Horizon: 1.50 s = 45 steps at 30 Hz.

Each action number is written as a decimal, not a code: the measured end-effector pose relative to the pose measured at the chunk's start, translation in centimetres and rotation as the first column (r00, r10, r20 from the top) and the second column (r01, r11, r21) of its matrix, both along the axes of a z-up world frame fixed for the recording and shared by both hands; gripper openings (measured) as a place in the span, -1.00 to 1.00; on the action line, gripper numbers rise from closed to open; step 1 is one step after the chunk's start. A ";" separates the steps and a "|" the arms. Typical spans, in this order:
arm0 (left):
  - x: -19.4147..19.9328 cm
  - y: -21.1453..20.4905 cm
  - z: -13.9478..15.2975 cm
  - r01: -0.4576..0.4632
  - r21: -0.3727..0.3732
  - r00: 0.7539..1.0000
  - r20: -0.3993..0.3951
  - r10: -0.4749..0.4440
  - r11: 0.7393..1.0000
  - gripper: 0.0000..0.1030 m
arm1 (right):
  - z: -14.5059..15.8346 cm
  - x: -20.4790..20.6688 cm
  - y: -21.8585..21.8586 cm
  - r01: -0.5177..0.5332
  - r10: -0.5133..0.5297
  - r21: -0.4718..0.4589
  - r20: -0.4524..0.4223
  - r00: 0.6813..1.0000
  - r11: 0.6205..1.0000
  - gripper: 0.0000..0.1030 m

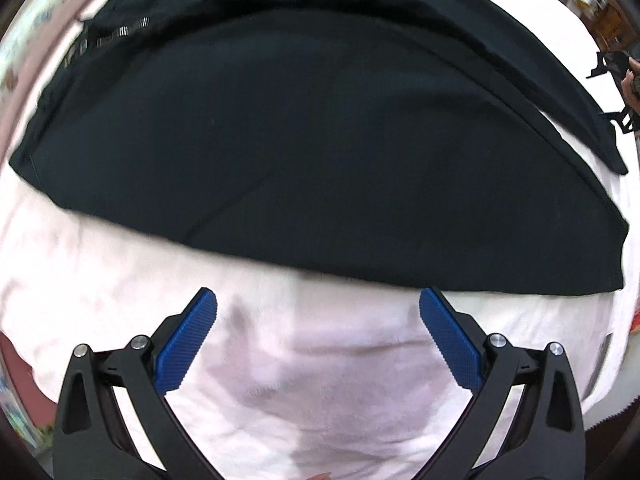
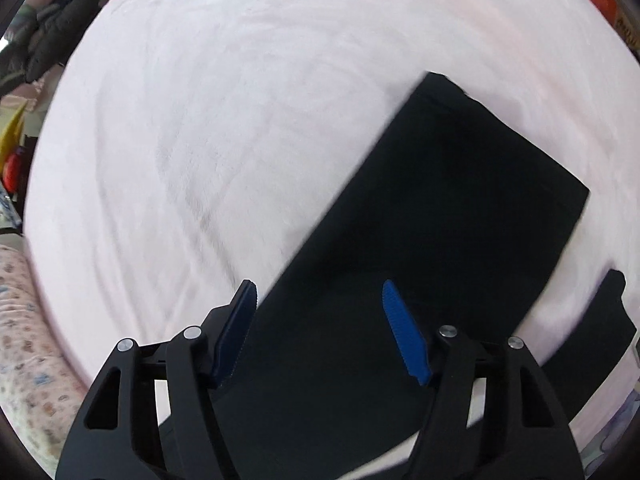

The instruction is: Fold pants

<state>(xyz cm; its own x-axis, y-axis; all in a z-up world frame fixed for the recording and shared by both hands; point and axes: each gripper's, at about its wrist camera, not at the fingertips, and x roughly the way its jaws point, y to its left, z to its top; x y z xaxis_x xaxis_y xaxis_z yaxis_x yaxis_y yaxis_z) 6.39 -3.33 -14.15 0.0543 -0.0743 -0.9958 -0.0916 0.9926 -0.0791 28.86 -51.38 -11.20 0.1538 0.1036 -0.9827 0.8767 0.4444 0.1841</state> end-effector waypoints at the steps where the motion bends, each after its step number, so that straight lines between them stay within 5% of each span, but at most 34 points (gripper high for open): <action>1: 0.0 0.2 -0.2 -0.011 -0.010 1.000 -0.017 0.010 1.000 0.97 | -0.2 0.4 0.2 0.003 -0.004 -0.018 -0.021 1.000 1.000 0.33; 8: 0.3 0.7 -1.2 0.023 -0.037 0.996 -0.082 -0.026 0.999 0.96 | -0.6 2.3 1.9 -0.016 -0.004 -0.139 -0.142 0.990 0.990 0.34; 16: 1.3 0.4 -0.8 0.045 -0.062 0.996 -0.073 -0.049 0.997 0.96 | 0.1 2.2 3.7 -0.070 0.040 -0.209 -0.148 0.988 0.975 0.25; 24: 0.5 0.5 -1.9 0.028 -0.097 0.996 -0.084 -0.036 0.995 0.96 | 0.5 -1.5 1.8 -0.046 0.030 -0.163 -0.099 0.995 0.985 -0.42; 27: 0.5 0.3 -1.6 0.031 -0.109 0.996 -0.076 -0.039 0.994 0.96 | 1.2 -3.4 1.1 -0.010 0.008 -0.097 -0.022 1.000 0.995 -0.67; 33: -0.2 0.4 -0.6 0.025 -0.155 0.999 -0.021 -0.029 0.988 0.94 | 1.3 -9.6 -0.9 0.022 -0.023 0.009 0.143 0.989 1.000 -0.80; 45: -1.5 1.2 0.1 -0.015 -0.175 1.000 -0.008 0.014 0.984 0.94 | 5.1 -18.8 -1.4 -0.051 -0.004 0.105 0.467 0.884 0.993 -0.81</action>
